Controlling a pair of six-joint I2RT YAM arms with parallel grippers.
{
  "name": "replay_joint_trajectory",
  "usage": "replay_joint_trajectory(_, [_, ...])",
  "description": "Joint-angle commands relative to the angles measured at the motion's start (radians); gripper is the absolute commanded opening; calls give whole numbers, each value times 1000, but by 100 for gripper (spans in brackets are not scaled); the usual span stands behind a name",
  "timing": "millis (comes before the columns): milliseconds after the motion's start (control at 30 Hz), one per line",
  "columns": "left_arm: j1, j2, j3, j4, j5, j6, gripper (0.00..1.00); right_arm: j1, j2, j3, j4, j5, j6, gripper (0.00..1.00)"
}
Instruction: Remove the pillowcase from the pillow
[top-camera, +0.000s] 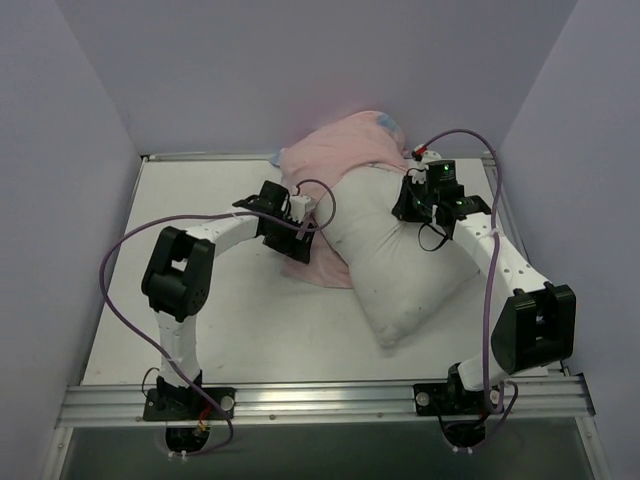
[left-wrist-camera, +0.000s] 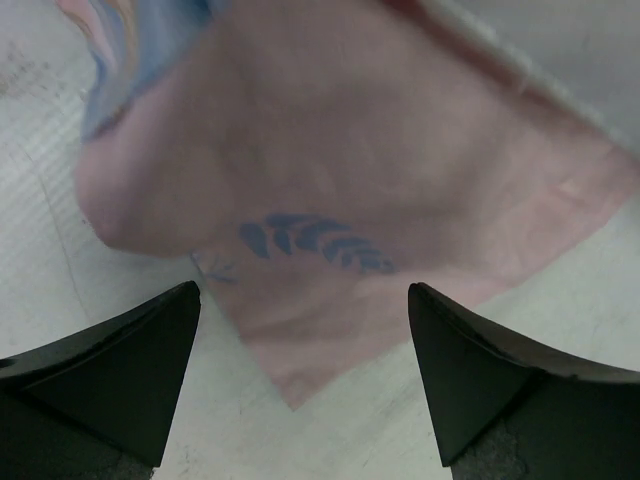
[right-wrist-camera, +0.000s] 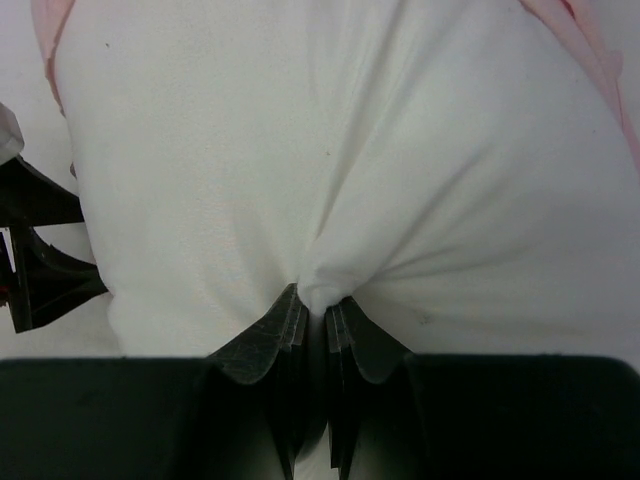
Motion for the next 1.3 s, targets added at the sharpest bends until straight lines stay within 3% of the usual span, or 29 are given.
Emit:
replay_joint_trajectory(0, [0, 16, 93, 132, 11, -179, 94, 15, -3, 28, -11, -15, 12, 0])
replay_joint_trajectory(200, [2, 108, 198, 167, 138, -214, 94, 15, -13, 44, -25, -5, 31, 4])
replay_joint_trajectory(267, [3, 148, 268, 104, 164, -191, 94, 15, -6, 51, -41, 14, 34, 32])
replay_joint_trajectory(333, [10, 203, 311, 52, 200, -185, 63, 20, -8, 71, -68, 34, 26, 64])
replay_joint_trajectory(400, [19, 227, 327, 44, 224, -185, 28, 36, -26, 88, -91, 81, 6, 71])
replay_joint_trajectory(433, [25, 228, 324, 58, 238, -193, 3, 75, -60, 93, -108, 118, -7, 74])
replay_joint_trajectory(500, [34, 225, 308, 78, 252, -200, 2, 133, -104, 99, -120, 242, -33, 80])
replay_joint_trajectory(600, [43, 199, 267, 116, 251, -208, 2, 269, -222, 90, -111, 377, -61, 99])
replay_joint_trajectory(700, [69, 111, 190, 213, 260, -217, 2, 420, -262, 52, -111, 466, -60, 100])
replay_joint_trajectory(833, [94, -66, 31, 305, 251, -190, 2, 572, -235, -25, -87, 471, -11, 93])
replay_joint_trajectory(900, [85, -156, -15, 349, 241, -164, 2, 659, -195, -68, -24, 576, -15, 95])
replay_joint_trajectory(1133, [82, -281, -60, 294, 266, -125, 2, 667, -48, -128, 229, 718, -79, 100])
replay_joint_trajectory(1267, [88, -333, -72, 299, 281, -130, 2, 612, 128, -120, 234, 764, -86, 100])
